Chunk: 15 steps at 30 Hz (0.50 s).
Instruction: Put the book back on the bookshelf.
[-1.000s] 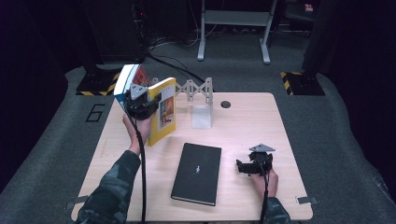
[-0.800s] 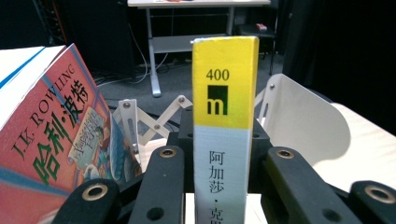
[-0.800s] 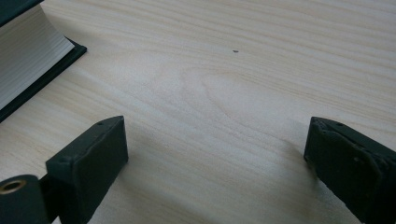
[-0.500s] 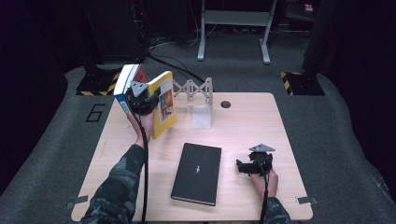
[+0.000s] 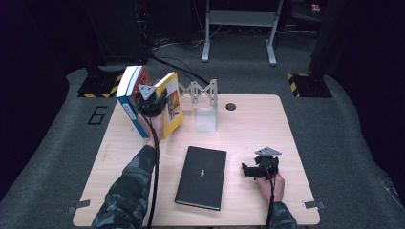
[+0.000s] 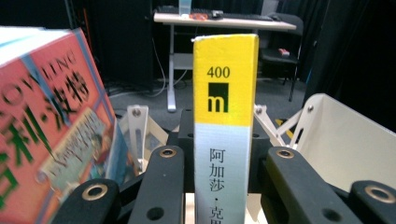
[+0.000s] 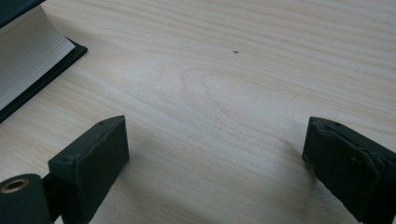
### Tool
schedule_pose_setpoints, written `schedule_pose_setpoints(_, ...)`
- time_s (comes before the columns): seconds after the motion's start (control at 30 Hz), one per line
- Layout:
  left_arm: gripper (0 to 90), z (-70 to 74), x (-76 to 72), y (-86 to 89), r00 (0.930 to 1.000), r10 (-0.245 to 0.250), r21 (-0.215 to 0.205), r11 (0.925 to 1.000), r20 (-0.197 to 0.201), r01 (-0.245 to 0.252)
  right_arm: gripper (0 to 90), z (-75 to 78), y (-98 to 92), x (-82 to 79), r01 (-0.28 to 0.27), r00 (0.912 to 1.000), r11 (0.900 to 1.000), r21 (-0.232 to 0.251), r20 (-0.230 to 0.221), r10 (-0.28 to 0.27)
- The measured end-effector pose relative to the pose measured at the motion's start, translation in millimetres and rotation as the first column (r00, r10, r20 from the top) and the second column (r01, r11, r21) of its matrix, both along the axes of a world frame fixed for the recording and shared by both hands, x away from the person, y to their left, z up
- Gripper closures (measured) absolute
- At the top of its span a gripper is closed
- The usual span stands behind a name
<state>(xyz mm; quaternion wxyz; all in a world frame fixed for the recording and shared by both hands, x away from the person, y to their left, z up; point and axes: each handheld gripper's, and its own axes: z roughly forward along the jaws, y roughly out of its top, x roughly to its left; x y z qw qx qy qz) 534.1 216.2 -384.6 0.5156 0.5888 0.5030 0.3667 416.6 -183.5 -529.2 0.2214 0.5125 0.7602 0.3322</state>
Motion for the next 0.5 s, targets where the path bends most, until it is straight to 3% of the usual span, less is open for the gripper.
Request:
schedule_pose_setpoints(0.27, 75.2, -7.4, -9.2, -1.3, 0.9996, -0.028, 0.008, 0.9996, 0.006, 0.028, 6.7, 0.1, 0.2, -0.5, 0.001, 1.0000, 1.000, 0.003, 0.000, -0.001)
schedule_pose_setpoints(0.5, 74.1, -5.5, -25.3, 1.5, 0.9962, -0.072, 0.044, 0.9963, -0.050, 0.074, 6.8, 0.1, 0.2, -0.6, 0.002, 1.0000, 1.000, 0.004, 0.000, -0.002)
